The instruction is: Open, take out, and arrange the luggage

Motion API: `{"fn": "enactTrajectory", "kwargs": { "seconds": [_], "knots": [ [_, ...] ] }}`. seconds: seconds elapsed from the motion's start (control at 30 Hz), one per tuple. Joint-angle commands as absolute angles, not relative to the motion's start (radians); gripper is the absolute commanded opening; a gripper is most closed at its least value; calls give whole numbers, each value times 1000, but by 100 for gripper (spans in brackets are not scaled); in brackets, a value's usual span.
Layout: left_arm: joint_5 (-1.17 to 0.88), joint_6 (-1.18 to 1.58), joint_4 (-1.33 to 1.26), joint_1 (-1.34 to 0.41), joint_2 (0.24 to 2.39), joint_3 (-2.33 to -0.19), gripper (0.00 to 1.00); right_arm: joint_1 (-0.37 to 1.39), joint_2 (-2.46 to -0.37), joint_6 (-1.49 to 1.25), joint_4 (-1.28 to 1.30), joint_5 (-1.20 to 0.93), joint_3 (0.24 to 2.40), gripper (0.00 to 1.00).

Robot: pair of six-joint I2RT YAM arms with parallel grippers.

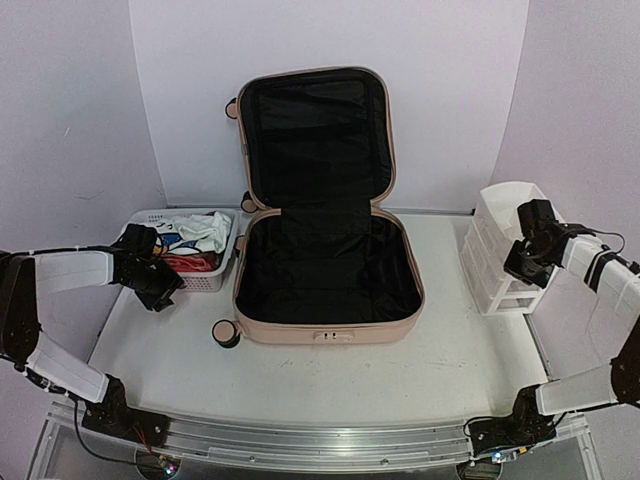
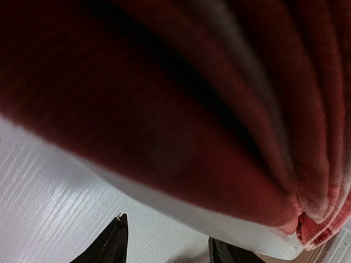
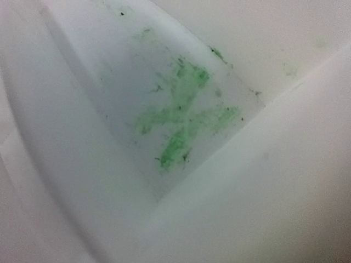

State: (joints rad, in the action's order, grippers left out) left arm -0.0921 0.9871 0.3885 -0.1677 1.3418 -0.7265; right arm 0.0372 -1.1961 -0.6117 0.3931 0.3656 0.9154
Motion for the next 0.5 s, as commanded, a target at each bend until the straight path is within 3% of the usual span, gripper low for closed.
{"fn": "enactTrajectory", "kwargs": {
  "seconds": [0.0, 0.33, 0.47],
  "knots": [
    [-110, 911, 224, -130, 1433, -828, 51, 25, -1335, -552, 358, 285, 930, 0],
    [-79, 681, 157, -100, 1560, -974, 51, 26, -1539, -515, 142, 216, 1000, 0],
    [-86, 622, 147, -103, 1490, -943, 56, 39, -1463, -519, 18, 146, 870, 6]
  ]
}}
